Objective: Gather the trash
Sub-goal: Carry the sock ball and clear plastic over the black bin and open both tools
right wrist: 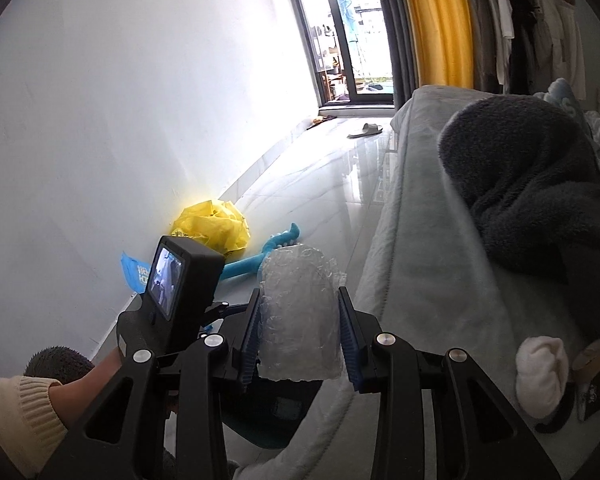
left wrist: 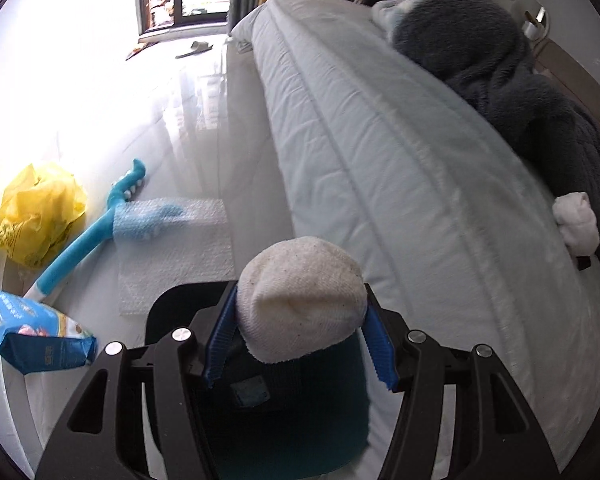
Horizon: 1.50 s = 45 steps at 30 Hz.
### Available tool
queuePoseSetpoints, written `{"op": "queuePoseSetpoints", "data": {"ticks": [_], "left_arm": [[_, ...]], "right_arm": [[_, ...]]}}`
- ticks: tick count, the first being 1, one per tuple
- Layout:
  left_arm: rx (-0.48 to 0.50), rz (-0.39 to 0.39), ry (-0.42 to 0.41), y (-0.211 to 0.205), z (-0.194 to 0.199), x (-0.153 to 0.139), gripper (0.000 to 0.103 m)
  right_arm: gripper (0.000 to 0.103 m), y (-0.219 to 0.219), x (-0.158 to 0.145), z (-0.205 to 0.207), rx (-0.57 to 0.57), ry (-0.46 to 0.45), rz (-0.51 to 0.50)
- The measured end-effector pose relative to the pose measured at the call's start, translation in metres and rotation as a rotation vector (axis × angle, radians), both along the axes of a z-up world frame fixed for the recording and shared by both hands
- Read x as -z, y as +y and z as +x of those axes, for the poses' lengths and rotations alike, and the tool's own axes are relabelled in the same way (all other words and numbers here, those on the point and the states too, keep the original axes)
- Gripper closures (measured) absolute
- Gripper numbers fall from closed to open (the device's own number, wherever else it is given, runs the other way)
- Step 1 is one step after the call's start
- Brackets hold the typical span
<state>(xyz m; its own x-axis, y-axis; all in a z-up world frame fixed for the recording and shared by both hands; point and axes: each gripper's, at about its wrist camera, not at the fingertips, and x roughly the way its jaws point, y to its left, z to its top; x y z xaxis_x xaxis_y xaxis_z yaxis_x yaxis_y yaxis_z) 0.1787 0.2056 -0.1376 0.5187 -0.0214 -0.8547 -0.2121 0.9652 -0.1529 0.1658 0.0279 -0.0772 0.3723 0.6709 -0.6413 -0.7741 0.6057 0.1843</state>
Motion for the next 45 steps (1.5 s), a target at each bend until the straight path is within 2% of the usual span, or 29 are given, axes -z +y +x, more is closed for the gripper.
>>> {"op": "queuePoseSetpoints", "data": {"ticks": [8,22,25,28,30,35,41,45], "left_arm": [[-0.055,-0.032,0.076,0.041,-0.017,0.020,0.041],[-0.014,-0.058,0.219,0.064,-0.034,0.052,0.040],[-0.011,-0.070,0.241,0.068,-0.038,0.056,0.036],[-0.013,-0.084,0.249,0.074,-0.042,0.055,0.026],[-0.026,-0.094,0.238,0.078,-0.045,0.053,0.021],[-0.050,-0.099,0.190,0.088,-0.047,0.039,0.019],[-0.054,-0.089,0.030,0.092,-0.052,0.002,0.011],[-0.055,-0.072,-0.074,0.093,-0.055,-0.023,0.010]], "right_arm": [[0.067,0.044,0.024,-0.007,-0.065,0.022,-0.050],[0.067,0.084,0.064,0.000,-0.096,0.084,-0.126],[0.067,0.089,0.073,0.000,-0.100,0.104,-0.148],[0.067,0.094,0.086,0.000,-0.097,0.124,-0.177],[0.067,0.096,0.094,0.001,-0.096,0.142,-0.196],[0.067,0.101,0.109,0.000,-0.094,0.170,-0.238],[0.067,0.106,0.126,0.000,-0.086,0.203,-0.296],[0.067,0.110,0.137,-0.001,-0.085,0.225,-0.323]]}}
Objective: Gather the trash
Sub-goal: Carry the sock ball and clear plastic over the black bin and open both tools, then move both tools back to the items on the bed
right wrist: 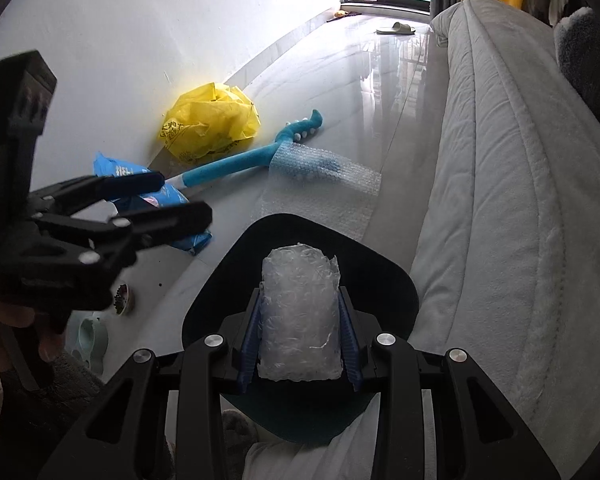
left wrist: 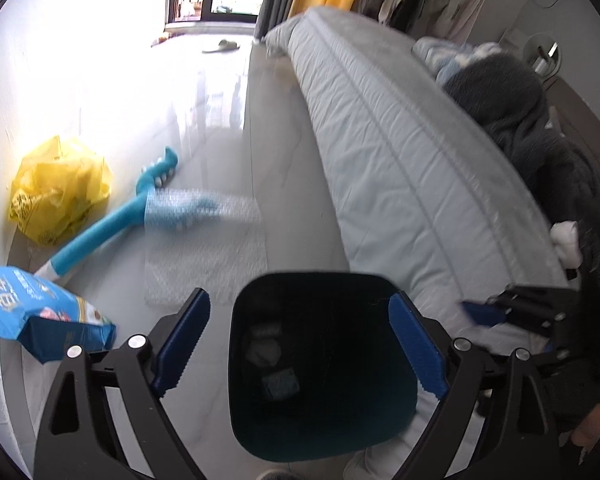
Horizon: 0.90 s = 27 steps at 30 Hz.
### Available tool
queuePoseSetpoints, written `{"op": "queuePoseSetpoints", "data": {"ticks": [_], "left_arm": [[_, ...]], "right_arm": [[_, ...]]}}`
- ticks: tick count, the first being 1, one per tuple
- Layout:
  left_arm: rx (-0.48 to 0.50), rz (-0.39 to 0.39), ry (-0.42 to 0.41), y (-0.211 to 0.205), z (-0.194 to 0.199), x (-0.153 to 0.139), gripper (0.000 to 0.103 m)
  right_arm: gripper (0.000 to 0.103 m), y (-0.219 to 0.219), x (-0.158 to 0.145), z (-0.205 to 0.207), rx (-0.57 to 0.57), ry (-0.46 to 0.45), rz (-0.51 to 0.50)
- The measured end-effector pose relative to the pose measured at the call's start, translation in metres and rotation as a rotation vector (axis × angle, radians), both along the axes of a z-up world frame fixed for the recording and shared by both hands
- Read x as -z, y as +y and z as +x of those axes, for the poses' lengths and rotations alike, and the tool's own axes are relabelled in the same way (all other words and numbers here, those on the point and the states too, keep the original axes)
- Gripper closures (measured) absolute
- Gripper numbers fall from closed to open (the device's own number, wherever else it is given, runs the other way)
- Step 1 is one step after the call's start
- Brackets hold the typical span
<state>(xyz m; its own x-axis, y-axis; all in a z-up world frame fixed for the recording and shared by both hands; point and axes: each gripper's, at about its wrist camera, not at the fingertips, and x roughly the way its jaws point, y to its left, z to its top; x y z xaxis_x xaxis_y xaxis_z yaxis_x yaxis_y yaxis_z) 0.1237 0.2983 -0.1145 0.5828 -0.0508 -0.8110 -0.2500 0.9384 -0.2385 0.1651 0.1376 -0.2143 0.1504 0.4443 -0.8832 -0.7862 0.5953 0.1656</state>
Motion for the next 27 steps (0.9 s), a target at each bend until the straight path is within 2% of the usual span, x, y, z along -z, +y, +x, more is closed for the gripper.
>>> {"op": "queuePoseSetpoints", "data": {"ticks": [9,14,20,23,24,26,27], "left_arm": [[-0.035,-0.044,-0.227,0.004,-0.009,-0.053,0.009],[-0.040,-0.059,-0.305,0.003,-0.013,-0.071,0.008],[-0.049,-0.018,-0.392,-0.001,-0.022,-0.094,0.008],[-0.050,0.036,-0.422,-0.007,-0.025,-0.105,0.008],[-0.052,0.057,-0.431,-0.010,-0.025,-0.109,0.007],[-0.055,0.071,-0.451,-0.011,-0.027,-0.113,0.007],[-0.059,0.071,-0.463,-0.012,-0.027,-0.116,0.007]], "right_arm": [[0.067,0.003,0.020,-0.003,-0.013,0.040,-0.059],[0.067,0.005,0.027,-0.005,-0.024,0.053,-0.083],[0.067,0.007,0.029,-0.006,-0.024,0.058,-0.088],[0.065,0.008,0.029,-0.007,-0.026,0.065,-0.097],[0.063,0.008,0.028,-0.008,-0.026,0.062,-0.098],[0.037,0.007,0.022,-0.008,-0.020,0.051,-0.089],[0.036,0.006,0.018,-0.008,-0.016,0.048,-0.080]]}}
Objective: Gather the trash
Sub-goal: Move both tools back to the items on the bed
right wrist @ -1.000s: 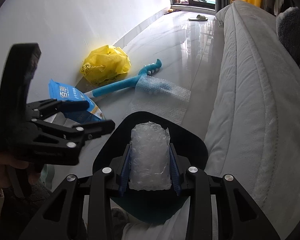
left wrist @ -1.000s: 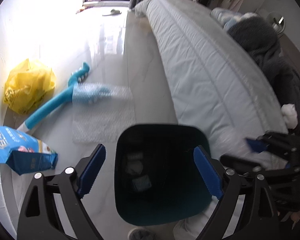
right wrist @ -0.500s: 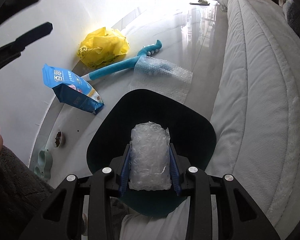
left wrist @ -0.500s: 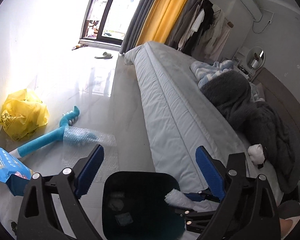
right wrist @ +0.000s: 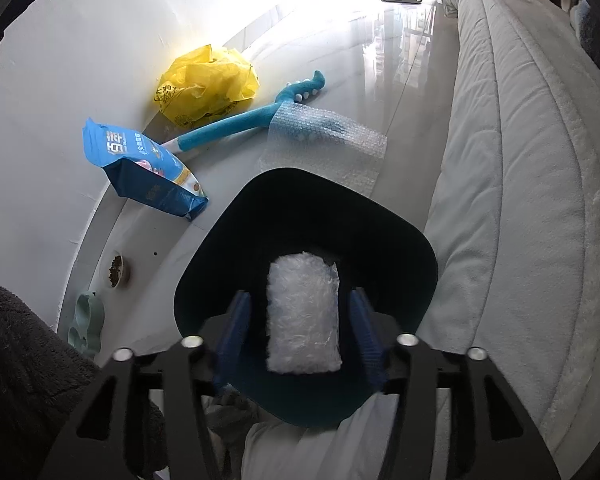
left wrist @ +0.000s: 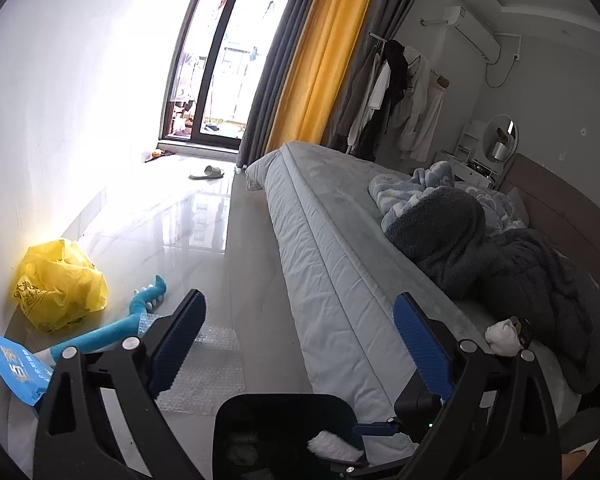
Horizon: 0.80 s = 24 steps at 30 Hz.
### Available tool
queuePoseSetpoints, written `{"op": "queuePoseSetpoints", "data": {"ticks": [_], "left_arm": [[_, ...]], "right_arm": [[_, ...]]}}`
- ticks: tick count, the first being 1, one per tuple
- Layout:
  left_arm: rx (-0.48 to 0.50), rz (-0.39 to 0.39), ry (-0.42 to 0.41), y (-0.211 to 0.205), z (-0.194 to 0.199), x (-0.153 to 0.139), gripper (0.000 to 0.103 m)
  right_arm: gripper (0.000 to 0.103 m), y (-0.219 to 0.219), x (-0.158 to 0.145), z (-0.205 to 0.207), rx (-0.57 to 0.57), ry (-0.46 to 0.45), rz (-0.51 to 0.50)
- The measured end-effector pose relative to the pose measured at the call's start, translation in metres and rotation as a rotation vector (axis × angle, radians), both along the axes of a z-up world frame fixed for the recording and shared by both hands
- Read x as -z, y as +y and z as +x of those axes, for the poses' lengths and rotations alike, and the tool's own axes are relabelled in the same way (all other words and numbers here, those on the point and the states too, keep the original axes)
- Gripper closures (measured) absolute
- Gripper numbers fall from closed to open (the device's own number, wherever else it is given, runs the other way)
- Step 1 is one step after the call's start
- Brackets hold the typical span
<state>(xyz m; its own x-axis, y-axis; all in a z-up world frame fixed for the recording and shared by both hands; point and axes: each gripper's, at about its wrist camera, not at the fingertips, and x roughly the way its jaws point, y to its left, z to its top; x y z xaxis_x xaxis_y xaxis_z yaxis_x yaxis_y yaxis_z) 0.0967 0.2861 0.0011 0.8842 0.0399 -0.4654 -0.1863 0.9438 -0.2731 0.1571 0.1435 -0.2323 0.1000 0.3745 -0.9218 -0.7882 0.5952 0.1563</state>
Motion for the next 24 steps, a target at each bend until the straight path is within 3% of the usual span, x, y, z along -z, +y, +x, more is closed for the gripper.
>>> {"op": "queuePoseSetpoints", "data": {"ticks": [12,19,24], "left_arm": [[-0.028,-0.032,-0.132,-0.022,-0.001,-0.045,0.005],[-0.021,-0.043,-0.152,-0.046,0.014,-0.053,0.005],[0.020,0.001,-0.147,-0.077,0.031,-0.055,0.005]], "right_arm": [[0.032,-0.029,-0.055,0.007,0.033,-0.109,0.118],[0.032,-0.068,-0.085,0.021,0.107,-0.163,0.180],[0.029,-0.102,-0.102,0.029,0.165,-0.207,0.203]]}}
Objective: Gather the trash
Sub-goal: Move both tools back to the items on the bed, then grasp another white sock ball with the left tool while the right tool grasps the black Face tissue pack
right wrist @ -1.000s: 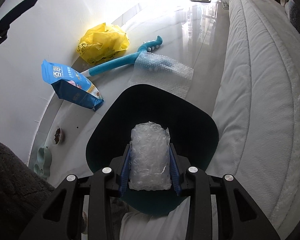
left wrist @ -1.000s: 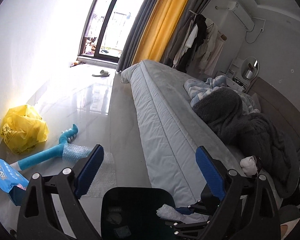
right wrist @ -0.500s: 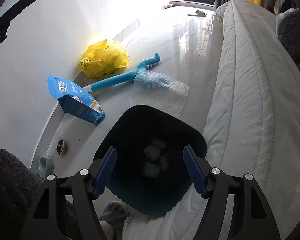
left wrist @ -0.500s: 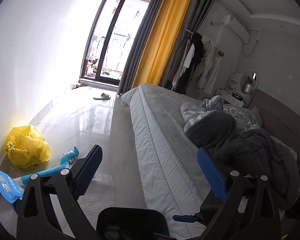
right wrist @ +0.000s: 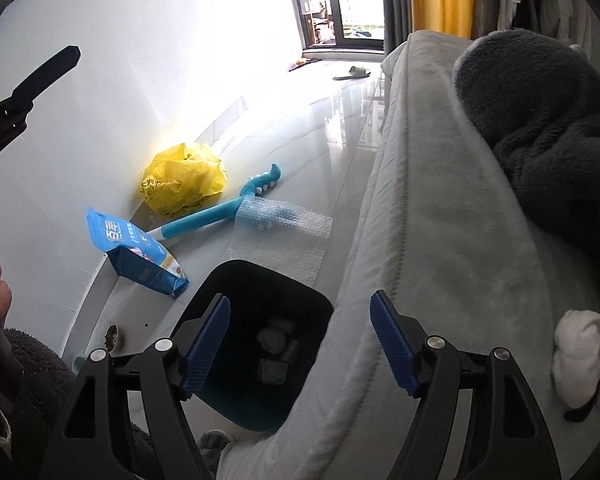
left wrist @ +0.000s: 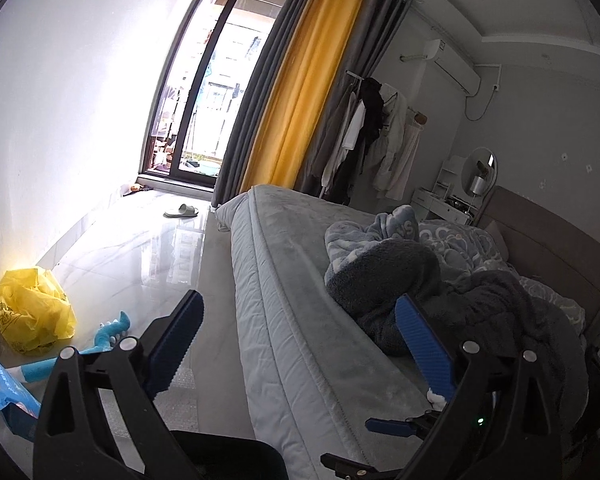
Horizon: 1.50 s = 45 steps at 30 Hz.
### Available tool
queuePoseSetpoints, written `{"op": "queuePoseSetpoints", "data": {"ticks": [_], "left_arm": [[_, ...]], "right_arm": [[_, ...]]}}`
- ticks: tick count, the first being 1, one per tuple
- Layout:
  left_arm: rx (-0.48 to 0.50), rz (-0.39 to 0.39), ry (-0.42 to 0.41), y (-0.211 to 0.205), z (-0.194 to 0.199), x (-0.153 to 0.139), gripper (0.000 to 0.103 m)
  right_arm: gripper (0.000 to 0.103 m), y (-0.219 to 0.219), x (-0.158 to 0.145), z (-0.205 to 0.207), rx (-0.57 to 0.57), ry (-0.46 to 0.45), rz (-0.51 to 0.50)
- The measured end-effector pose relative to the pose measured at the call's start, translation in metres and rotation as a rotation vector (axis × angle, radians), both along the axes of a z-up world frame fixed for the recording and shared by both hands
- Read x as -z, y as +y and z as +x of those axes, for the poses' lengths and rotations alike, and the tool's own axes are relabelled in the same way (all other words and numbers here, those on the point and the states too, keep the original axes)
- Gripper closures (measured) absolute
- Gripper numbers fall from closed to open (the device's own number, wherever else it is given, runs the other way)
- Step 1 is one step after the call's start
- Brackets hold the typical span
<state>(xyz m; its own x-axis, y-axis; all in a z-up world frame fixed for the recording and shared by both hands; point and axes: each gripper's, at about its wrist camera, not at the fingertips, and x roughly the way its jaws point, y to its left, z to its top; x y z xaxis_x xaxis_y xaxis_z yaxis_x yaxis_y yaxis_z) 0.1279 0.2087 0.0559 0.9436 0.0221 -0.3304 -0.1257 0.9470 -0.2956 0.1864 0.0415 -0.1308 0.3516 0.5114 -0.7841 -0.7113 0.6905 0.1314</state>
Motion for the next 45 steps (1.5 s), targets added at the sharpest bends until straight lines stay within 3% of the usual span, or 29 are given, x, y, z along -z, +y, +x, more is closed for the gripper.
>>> {"op": "queuePoseSetpoints", "data": {"ticks": [14,28,35,45], "left_arm": [[0.103,0.057,0.034,-0.067,0.039,0.007,0.003],[0.175,0.032,0.198,-0.117,0.078,0.036,0.003],[0.231,-0.002,0.246,-0.139,0.090,0.046,0.003],[0.277,-0.014,0.329,-0.181,0.117,0.070,0.003]], "right_arm": [[0.017,-0.077,-0.025,0.009,0.103,-0.091,0.024],[0.013,-0.151,-0.042,0.026,0.187,-0.189,-0.036],[0.012,-0.186,-0.033,0.036,0.229,-0.188,-0.073],[0.011,-0.221,-0.019,0.035,0.204,-0.246,-0.129]]}}
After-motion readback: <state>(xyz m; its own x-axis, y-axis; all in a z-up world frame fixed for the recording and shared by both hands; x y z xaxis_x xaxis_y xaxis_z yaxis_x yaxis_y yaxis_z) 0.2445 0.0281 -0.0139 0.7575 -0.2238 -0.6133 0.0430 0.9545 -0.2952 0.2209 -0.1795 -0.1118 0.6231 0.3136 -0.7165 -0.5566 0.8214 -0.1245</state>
